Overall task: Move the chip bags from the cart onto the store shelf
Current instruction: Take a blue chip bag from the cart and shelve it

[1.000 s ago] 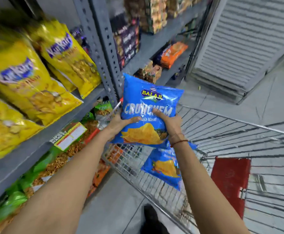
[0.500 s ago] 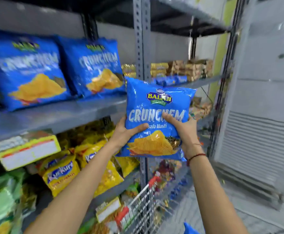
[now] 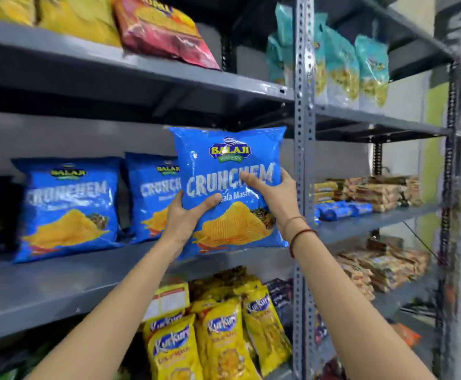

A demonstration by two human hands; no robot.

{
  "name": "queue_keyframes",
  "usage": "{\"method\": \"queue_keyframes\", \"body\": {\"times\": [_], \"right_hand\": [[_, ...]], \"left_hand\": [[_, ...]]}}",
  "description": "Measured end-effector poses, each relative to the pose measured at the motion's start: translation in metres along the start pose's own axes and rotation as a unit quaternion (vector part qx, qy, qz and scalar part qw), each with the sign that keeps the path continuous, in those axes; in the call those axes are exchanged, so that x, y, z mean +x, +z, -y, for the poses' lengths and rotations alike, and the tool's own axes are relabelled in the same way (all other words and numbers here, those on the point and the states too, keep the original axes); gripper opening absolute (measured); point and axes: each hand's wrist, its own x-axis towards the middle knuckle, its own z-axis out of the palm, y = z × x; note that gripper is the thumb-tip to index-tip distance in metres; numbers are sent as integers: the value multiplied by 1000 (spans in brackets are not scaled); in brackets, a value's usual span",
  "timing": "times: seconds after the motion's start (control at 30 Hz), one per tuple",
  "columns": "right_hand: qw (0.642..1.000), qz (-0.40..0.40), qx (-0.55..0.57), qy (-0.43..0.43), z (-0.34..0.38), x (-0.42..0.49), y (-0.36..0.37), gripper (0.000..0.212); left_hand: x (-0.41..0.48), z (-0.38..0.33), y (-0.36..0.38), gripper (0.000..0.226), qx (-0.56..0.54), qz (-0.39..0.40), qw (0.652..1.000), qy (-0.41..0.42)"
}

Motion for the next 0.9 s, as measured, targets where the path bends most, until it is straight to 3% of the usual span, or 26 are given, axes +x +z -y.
{"method": "queue_keyframes", "body": {"times": [0.13,0.3,0.43,0.53,0.67,0.8,0.9], "right_hand": [[1000,24,-16,-6,-12,17,42,64],[998,53,-30,-3,-34,29,81,55],[997,75,-35,12,-50,34,99,50],[996,62,-58,35,-69,35,107,79],[992,73,-72,75,-96,35,110,95],[985,77,-120,101,-114,33,110,99],[987,71,-117,90,-118,31,112,98]], "left_hand": [[10,-9,-35,75,35,-55,998,13],[23,-2,-65,49,41,-97,994,11],[36,10,-84,70,72,-122,990,-12],[44,22,-95,79,86,-124,988,-26],[51,32,-104,93,109,-126,984,-65],[51,36,-114,97,180,-121,971,-100],[44,34,-111,92,234,-123,962,-73]]}}
